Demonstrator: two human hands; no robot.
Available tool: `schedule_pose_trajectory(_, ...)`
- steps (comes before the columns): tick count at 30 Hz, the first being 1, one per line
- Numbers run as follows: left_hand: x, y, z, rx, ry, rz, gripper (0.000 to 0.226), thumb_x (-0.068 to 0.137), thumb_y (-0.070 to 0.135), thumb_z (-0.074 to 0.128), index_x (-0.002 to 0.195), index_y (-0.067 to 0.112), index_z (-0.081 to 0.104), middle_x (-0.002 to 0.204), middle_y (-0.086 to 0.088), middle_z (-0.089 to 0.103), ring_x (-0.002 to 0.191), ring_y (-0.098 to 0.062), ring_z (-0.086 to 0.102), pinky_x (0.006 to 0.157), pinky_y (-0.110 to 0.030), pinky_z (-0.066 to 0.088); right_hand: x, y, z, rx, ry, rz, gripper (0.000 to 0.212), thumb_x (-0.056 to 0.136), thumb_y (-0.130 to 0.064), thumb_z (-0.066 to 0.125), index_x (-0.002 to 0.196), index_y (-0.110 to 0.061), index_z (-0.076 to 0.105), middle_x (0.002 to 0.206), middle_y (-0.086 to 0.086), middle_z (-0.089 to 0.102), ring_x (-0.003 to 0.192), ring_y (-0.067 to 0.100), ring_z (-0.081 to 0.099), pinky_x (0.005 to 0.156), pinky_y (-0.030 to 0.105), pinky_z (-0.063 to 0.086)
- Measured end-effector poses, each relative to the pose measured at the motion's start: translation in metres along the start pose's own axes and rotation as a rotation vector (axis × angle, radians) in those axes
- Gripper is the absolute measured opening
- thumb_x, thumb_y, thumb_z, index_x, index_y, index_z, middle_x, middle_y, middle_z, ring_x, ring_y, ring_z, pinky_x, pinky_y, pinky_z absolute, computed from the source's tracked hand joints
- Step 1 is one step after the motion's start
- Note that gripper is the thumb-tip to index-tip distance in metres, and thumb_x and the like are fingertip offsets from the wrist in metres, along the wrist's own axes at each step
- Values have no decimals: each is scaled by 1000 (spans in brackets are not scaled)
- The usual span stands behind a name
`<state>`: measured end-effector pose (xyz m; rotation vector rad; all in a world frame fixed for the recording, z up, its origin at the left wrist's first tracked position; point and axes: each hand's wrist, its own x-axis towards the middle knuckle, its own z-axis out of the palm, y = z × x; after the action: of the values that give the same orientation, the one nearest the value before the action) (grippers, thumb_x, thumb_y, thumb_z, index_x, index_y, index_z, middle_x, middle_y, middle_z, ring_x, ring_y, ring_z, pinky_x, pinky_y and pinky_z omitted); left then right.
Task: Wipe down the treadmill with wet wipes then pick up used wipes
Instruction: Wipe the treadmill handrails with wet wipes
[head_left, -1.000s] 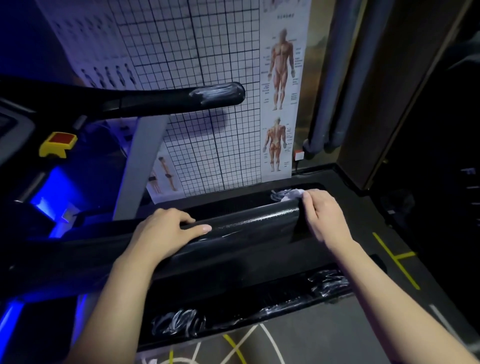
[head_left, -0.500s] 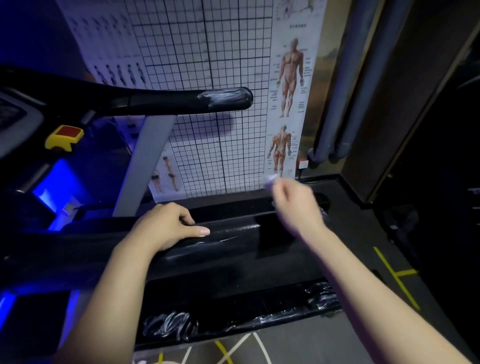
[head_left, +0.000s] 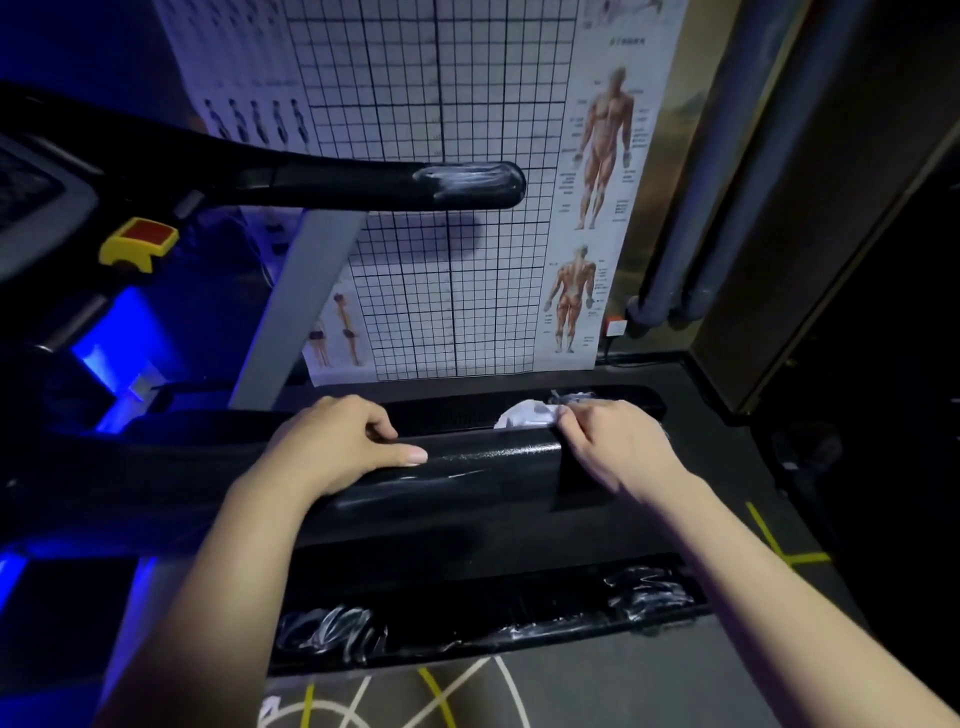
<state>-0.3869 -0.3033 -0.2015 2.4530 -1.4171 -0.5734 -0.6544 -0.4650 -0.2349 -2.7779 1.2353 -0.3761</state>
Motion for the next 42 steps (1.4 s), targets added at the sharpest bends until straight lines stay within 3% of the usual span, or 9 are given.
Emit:
schedule_pose_trajectory(6, -1, 7, -1, 46, 1, -30, 53, 61, 83, 76, 92, 39, 74, 105, 9, 69, 99, -15, 64, 93, -40, 55, 8, 8, -15, 369, -88, 168, 44, 103, -42, 38, 77, -24, 69, 92, 11, 74, 92, 28, 66, 82, 34, 48)
schedule_pose_trajectory(12, -4, 5, 0, 41, 18, -27, 50, 61, 85, 74, 86, 41, 73, 103, 10, 68, 99, -13, 63, 93, -38, 55, 5, 40, -36, 792, 372, 385, 43, 97, -36, 49, 61, -12, 47, 61, -8, 48, 65, 8, 43, 61, 30, 35)
schedule_pose_trajectory(14, -5, 4, 2, 29, 22, -30, 48, 62, 83, 74, 85, 41, 73, 102, 11, 69, 99, -13, 63, 93, -38, 54, 2, 30, -36, 713, 424, 349, 42, 101, -32, 48, 63, -20, 60, 69, -7, 62, 67, 10, 54, 64, 30, 43)
schedule_pose_trajectory(16, -7, 6, 2, 21, 27, -30, 46, 65, 80, 76, 85, 40, 73, 101, 12, 69, 99, -12, 63, 93, -39, 54, 0, 12, -27, 603, 294, 230, 39, 102, -39, 44, 83, -19, 72, 82, 3, 74, 81, 23, 67, 75, 35, 52)
schedule_pose_trajectory(21, -8, 7, 0, -4, 20, -22, 44, 67, 76, 78, 86, 37, 74, 97, 15, 69, 96, -9, 63, 92, -39, 55, -2, -32, 7, 175, 18, -41, 38, 104, -54, 36, 102, -33, 67, 89, 5, 73, 94, 32, 66, 72, 38, 48)
schedule_pose_trajectory(31, -10, 5, 0, -22, 15, -12, 49, 64, 81, 76, 88, 38, 74, 97, 15, 69, 101, -13, 64, 94, -40, 54, 9, 15, -1, 205, -35, -12, 41, 100, -55, 46, 93, -27, 75, 78, 10, 72, 83, 31, 65, 66, 37, 49)
schedule_pose_trajectory(34, -12, 10, -1, -12, 13, -9, 50, 67, 79, 74, 94, 38, 73, 103, 11, 69, 115, -20, 57, 112, -46, 43, 0, 47, -10, 224, 5, 55, 43, 99, -50, 50, 65, -28, 64, 59, 9, 58, 63, 27, 52, 60, 38, 41)
schedule_pose_trajectory(37, -9, 12, -5, -5, -30, -21, 65, 51, 90, 66, 93, 39, 71, 109, 5, 70, 125, -27, 52, 119, -50, 35, -3, 66, -18, 191, 6, 158, 48, 98, -48, 55, 54, -32, 53, 53, 5, 51, 64, 30, 48, 60, 34, 33)
schedule_pose_trajectory(42, -4, 13, -7, -2, -59, -46, 71, 38, 92, 60, 85, 40, 69, 111, 2, 70, 127, -32, 53, 116, -50, 39, 7, 18, -16, 145, 92, 132, 41, 98, -52, 49, 93, -23, 77, 83, 14, 73, 88, 37, 66, 67, 37, 49)
